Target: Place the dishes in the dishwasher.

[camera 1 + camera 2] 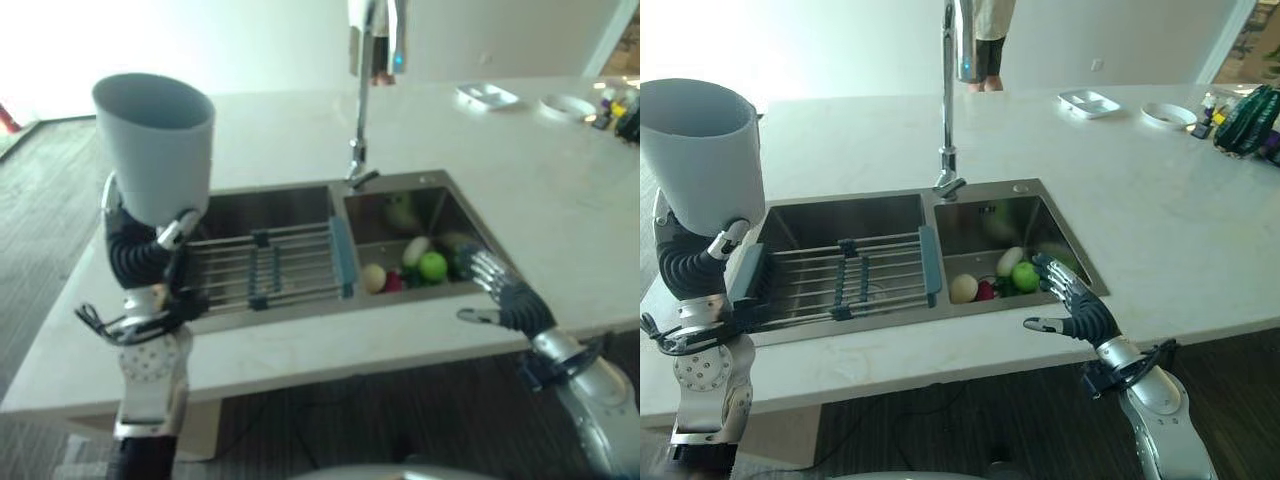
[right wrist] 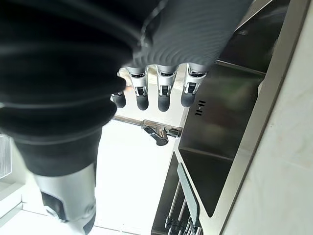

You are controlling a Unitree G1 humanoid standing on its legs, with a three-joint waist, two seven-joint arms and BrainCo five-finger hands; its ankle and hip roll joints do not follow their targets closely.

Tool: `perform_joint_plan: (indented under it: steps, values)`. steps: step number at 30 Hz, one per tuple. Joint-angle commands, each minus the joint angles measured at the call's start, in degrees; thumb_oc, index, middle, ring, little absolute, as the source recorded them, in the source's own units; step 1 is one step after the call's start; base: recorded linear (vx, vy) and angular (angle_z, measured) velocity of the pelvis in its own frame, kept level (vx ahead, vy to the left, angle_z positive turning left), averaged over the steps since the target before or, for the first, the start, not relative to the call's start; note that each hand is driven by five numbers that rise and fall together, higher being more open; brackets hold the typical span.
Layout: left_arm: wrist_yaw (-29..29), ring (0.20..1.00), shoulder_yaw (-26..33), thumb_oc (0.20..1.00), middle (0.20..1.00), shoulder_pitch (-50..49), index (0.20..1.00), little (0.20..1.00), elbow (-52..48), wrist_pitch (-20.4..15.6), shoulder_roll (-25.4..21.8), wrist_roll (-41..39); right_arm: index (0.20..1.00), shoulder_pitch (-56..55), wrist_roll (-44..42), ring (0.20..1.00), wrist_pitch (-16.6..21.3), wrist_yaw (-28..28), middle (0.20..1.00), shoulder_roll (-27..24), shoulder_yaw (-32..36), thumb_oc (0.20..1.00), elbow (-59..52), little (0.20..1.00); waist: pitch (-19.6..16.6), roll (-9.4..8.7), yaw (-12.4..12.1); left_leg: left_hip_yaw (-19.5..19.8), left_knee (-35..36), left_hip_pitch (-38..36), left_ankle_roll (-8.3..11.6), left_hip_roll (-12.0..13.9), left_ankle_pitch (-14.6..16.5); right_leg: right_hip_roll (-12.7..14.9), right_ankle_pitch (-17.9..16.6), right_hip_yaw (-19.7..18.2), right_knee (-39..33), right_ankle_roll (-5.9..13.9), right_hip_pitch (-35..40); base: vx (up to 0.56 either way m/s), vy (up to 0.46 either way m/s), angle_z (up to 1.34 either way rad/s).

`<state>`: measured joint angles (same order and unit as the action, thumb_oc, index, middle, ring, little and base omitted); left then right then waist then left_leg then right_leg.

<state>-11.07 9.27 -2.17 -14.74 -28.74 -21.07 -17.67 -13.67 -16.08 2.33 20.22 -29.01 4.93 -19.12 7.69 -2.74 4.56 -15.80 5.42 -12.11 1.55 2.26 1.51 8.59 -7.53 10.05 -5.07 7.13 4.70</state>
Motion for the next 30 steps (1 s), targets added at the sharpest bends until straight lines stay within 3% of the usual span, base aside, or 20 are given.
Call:
perform_joint_plan:
  steps: [1, 6, 9, 11, 12, 15, 19, 22, 24, 25, 27, 30]
  values:
    - [2.99, 0.2, 0.61, 0.2, 0.2, 3.04, 0.2, 0.2, -3.36, -2.06, -3.26, -2.14, 1.0, 5.99, -0.54, 1.0, 3.74, -2.0, 1.0, 1.26, 1.52, 1.0, -3.83, 1.0, 0.47, 0.28, -1.36, 6.72, -0.42, 1.23, -0.99, -1.23, 2.58, 1.93, 5.15, 3.1, 4.33, 4.6, 1.49, -0.07, 0.042, 0.14]
    - [4.95, 0.2, 0.89, 0.2, 0.2, 0.85, 0.2, 0.2, -6.07, 0.6, -4.1, -2.79, 1.0, 5.39, -1.3, 1.0, 4.98, -2.65, 1.0, 1.33, 2.6, 1.0, -5.0, 1.0, 1.04, 0.2, -3.03, 9.21, -0.42, 2.82, -1.36, -1.19, 1.72, 1.06, 5.77, 3.89, 8.17, 4.57, 0.26, -0.09, 0.011, 0.15]
    - [8.19, 0.2, -0.08, 0.2, 0.2, 1.28, 0.2, 0.2, -5.22, 1.42, -4.55, -5.35, 1.0, 5.22, -2.02, 1.0, 7.07, -5.9, 1.0, 0.38, 3.53, 1.0, -5.29, 1.0, 1.3, 0.6, -2.86, 13.38, -0.42, 5.42, -2.57, -1.95, -0.48, -3.2, 7.28, -3.25, 17.89, 3.16, -2.6, -0.19, -0.049, 0.53]
    - [10.35, 0.2, -2.95, 0.2, 0.2, 2.86, 0.2, 0.2, -3.65, 1.63, -3.85, -6.39, 1.0, 6.49, -0.88, 1.0, 8.21, -11.16, 1.0, -0.64, 3.94, 1.0, -4.04, 1.0, 1.18, 0.75, -2.47, 17.52, -0.42, 8.24, -2.85, -2.81, -3.79, -8.95, 7.69, -11.39, 23.94, 1.35, -4.09, -0.29, -0.179, 1.46]
    - [10.53, 0.2, -4.55, 0.2, 0.2, 4.12, 0.2, 0.2, -3.2, 2.57, -3.85, -7.61, 1.0, 6.33, -0.11, 1.0, 9.55, -13.1, 1.0, -0.91, 4.03, 1.0, -3.48, 1.0, 0.78, 0.09, -3.25, 19.28, -0.42, 10.92, -2.44, -3.99, -5.29, -9.41, 9.38, -13.23, 19.26, 0.48, -0.56, -0.24, -0.286, 2.25]
    - [9.54, 0.2, -5.18, 0.2, 0.2, 3.6, 0.2, 0.2, -3.71, 3.82, -3.4, -9.74, 1.0, 5.7, -0.92, 1.0, 10.91, -13.56, 1.0, -2.13, 5.2, 1.0, -3.98, 1.0, 0.92, -0.32, -4.69, 19.02, -0.42, 14.25, 0.06, -3.19, -7.97, -9.84, 12.25, -12.16, 6.41, -1.5, 6.71, -0.18, -0.26, 1.83]
    - [9.21, 0.2, -3.41, 0.2, 0.2, -1.47, 0.2, 0.2, -6.7, 2.8, -2.02, -11.97, 1.0, 6.98, -2.43, 1.0, 10.82, -11.74, 1.0, -2.48, 5.46, 1.0, -5.33, 1.0, 3.02, 1.01, -6.26, 17.49, -0.89, 18.15, 3.56, 1.07, -10.95, -11.0, 11.85, -11.0, 0.28, -3.46, 9.63, -0.26, -0.251, 0.53]
    - [14.53, 0.2, -2.97, 0.2, 0.2, -2.41, 0.2, 0.2, -6.57, 3.79, -2.28, -16.93, 1.0, 4.22, -2.54, 1.0, 10.96, -14.91, 1.0, -2.73, 8.11, 1.0, -5.61, 1.0, 3.86, 1.43, -4.39, 5.41, -1.82, 17.7, 4.84, 4.61, -11.25, -8.98, 11.7, -4.94, 0.07, -3.03, 9.8, -0.23, -0.04, 0.73]
    - [14.13, 0.2, -2.94, 0.2, 0.2, -2.15, 0.2, 0.2, -6.24, 2.91, -2.67, -17.83, 1.0, 4.79, -4.43, 1.0, 12.11, -14.49, 1.0, -3.02, 8.81, 1.0, -4.8, 1.0, 4.01, 1.25, -3.53, 4.97, -4.9, 16.55, 4.37, 5.34, -8.88, -7.6, 11.1, -3.04, 0.07, -3.26, 8.58, -0.34, 0.06, 1.58]
    - [12.98, 0.2, -2.2, 0.2, 0.2, -2.98, 0.2, 0.2, -7.44, 2.72, -2.45, -18.53, 1.0, 5.16, -5.04, 1.0, 11.71, -13.85, 1.0, -3.11, 9.04, 1.0, -5.32, 1.0, 3.76, 0.75, -3.04, 6.0, -8.9, 15.33, 3.63, 4.65, -5.02, -6.4, 10.3, -2.33, 0.07, -3.31, 7.3, -0.37, 0.151, 0.88]
    - [12.63, 0.2, -1.86, 0.2, 0.2, -3.6, 0.2, 0.2, -8.52, 2.81, -2.0, -19.48, 1.0, 5.55, -5.0, 1.0, 10.72, -13.86, 1.0, -3.0, 8.84, 1.0, -5.91, 1.0, 2.94, 0.51, -2.0, 4.26, -11.74, 13.08, 3.04, 5.7, -1.94, -5.07, 8.6, -0.73, 0.07, -3.09, 5.02, -0.34, 0.259, 0.46]
    - [13.7, 0.2, -3.28, 0.2, 0.2, -3.39, 0.2, 0.2, -8.81, 2.48, -1.6, -20.38, 1.0, 5.14, -3.57, 1.0, 10.09, -14.75, 1.0, -1.92, 8.65, 1.0, -6.0, 1.0, 1.38, 1.16, -0.69, -0.36, -9.33, 7.53, 4.95, 10.57, -2.9, -3.17, 7.49, 4.99, 0.07, -2.52, 3.37, -0.25, 0.325, 0.78]
